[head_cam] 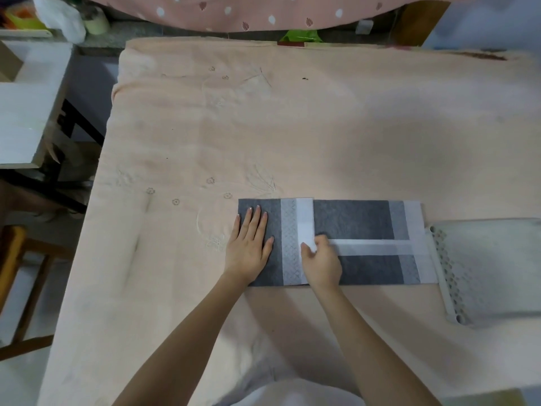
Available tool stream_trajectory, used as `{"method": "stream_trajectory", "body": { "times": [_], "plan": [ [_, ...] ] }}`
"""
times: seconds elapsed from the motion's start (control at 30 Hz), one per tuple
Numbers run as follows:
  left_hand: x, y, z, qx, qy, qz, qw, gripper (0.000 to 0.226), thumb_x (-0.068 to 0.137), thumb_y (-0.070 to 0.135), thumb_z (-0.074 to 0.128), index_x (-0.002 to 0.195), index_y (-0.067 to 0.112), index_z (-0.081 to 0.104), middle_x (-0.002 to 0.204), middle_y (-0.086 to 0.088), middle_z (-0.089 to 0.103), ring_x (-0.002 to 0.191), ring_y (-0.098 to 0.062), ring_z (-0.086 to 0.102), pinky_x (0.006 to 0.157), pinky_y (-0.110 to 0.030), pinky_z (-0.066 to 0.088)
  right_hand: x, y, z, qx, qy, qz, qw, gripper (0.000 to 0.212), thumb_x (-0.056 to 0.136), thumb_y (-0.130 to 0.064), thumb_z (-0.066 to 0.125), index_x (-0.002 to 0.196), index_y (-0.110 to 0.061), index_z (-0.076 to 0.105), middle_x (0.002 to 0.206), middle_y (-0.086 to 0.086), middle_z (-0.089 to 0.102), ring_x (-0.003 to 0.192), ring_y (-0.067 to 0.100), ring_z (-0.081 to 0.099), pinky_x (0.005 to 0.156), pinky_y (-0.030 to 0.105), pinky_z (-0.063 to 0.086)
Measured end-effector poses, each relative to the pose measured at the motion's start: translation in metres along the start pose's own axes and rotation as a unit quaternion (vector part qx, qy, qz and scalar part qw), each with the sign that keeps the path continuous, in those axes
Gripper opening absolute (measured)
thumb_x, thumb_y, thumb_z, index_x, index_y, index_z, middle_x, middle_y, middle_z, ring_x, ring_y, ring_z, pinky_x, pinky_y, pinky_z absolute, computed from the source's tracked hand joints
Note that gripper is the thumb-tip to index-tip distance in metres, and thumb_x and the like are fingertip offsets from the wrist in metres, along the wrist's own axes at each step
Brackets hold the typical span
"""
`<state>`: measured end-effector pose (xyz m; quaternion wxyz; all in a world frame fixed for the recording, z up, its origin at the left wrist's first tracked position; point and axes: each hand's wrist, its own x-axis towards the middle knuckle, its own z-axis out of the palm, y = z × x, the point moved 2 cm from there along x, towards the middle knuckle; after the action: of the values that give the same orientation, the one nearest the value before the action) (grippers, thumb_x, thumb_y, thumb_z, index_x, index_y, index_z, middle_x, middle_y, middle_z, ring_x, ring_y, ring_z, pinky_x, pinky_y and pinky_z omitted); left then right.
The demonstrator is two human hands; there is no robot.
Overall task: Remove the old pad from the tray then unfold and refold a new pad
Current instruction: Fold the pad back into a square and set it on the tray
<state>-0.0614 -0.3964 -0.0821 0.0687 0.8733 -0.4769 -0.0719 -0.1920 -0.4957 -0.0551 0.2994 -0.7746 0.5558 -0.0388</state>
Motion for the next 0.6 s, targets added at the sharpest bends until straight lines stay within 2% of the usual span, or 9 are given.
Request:
{"method": "stream_trajectory", "body": {
  "times": [0.07, 0.13, 0.2, 0.27, 0.33, 0.43, 0.5, 0.6],
  "plan": [
    [0.0, 0.001, 0.001, -0.001, -0.001, -0.001, 1.0, 0.061, 0.096, 0.042, 0.022, 0.144, 0.006, 0.033, 0.152, -0.012, 0.031, 0.142, -0.027, 0.026, 0.117, -0.046, 0.018, -0.004, -0.008, -0.002, -0.095, 0.077, -0.075, 0.99, 0.023, 0.087, -0.017, 0.061, 0.105, -0.004, 0.056, 0.095, 0.013, 0.063, 0.087, 0.03, 0.061, 0.066, 0.034, 0.046],
    [0.0, 0.001, 0.001, -0.003, 0.002, -0.001, 1.0, 0.06, 0.096, 0.041, 0.024, 0.143, 0.005, 0.035, 0.151, -0.013, 0.033, 0.141, -0.028, 0.028, 0.116, -0.047, 0.021, -0.005, -0.017, 0.002, -0.133, 0.135, -0.183, 0.965, 0.036, 0.079, -0.011, 0.066, 0.113, 0.0, 0.06, 0.113, 0.018, 0.062, 0.102, 0.034, 0.061, 0.082, 0.04, 0.05],
    [0.0, 0.001, 0.001, -0.003, 0.002, 0.004, 1.0, 0.06, 0.096, 0.04, 0.024, 0.143, 0.004, 0.036, 0.15, -0.014, 0.033, 0.14, -0.028, 0.029, 0.115, -0.048, 0.023, -0.001, -0.028, 0.01, -0.154, 0.115, -0.292, 0.937, 0.048, 0.084, -0.013, 0.06, 0.129, 0.001, 0.053, 0.136, 0.019, 0.052, 0.127, 0.033, 0.049, 0.101, 0.044, 0.044],
    [-0.001, 0.001, 0.0, 0.0, 0.005, 0.012, 1.0, 0.059, 0.097, 0.039, 0.023, 0.142, 0.003, 0.037, 0.149, -0.015, 0.034, 0.14, -0.029, 0.03, 0.115, -0.048, 0.023, 0.008, -0.038, 0.022, -0.216, 0.039, -0.351, 0.91, 0.054, 0.095, -0.024, 0.042, 0.144, -0.001, 0.032, 0.153, 0.016, 0.028, 0.143, 0.028, 0.023, 0.115, 0.045, 0.025],
    [-0.002, 0.001, -0.001, -0.002, 0.01, 0.018, 1.0, 0.058, 0.097, 0.036, 0.022, 0.141, 0.002, 0.039, 0.148, -0.017, 0.036, 0.139, -0.03, 0.031, 0.114, -0.049, 0.024, 0.02, -0.043, 0.033, -0.281, -0.01, -0.359, 0.89, 0.057, 0.1, -0.033, 0.022, 0.149, -0.004, 0.013, 0.158, 0.013, 0.008, 0.147, 0.024, 0.005, 0.119, 0.042, 0.011],
    [-0.001, 0.0, 0.0, -0.006, 0.014, 0.021, 1.0, 0.057, 0.098, 0.036, 0.023, 0.141, 0.002, 0.039, 0.148, -0.016, 0.036, 0.139, -0.03, 0.031, 0.114, -0.049, 0.026, 0.034, -0.036, 0.043, -0.313, -0.04, -0.34, 0.886, 0.06, 0.099, -0.038, 0.007, 0.149, -0.005, 0.003, 0.158, 0.011, -0.001, 0.147, 0.022, -0.003, 0.12, 0.038, 0.0],
    [-0.001, -0.001, 0.002, -0.005, 0.013, 0.02, 1.0, 0.058, 0.098, 0.037, 0.023, 0.142, 0.003, 0.038, 0.149, -0.016, 0.034, 0.14, -0.029, 0.029, 0.114, -0.048, 0.026, 0.039, -0.028, 0.045, -0.306, -0.043, -0.327, 0.893, 0.061, 0.099, -0.039, 0.007, 0.149, -0.004, 0.003, 0.159, 0.011, 0.0, 0.147, 0.021, -0.003, 0.121, 0.038, 0.001],
    [0.0, -0.002, 0.004, 0.0, 0.016, 0.019, 1.0, 0.058, 0.098, 0.038, 0.024, 0.143, 0.003, 0.036, 0.15, -0.015, 0.032, 0.141, -0.028, 0.028, 0.115, -0.047, 0.024, 0.039, -0.023, 0.044, -0.276, -0.033, -0.323, 0.905, 0.059, 0.101, -0.036, 0.017, 0.149, -0.003, 0.011, 0.158, 0.011, 0.008, 0.147, 0.022, 0.004, 0.12, 0.039, 0.01]
  ]
}}
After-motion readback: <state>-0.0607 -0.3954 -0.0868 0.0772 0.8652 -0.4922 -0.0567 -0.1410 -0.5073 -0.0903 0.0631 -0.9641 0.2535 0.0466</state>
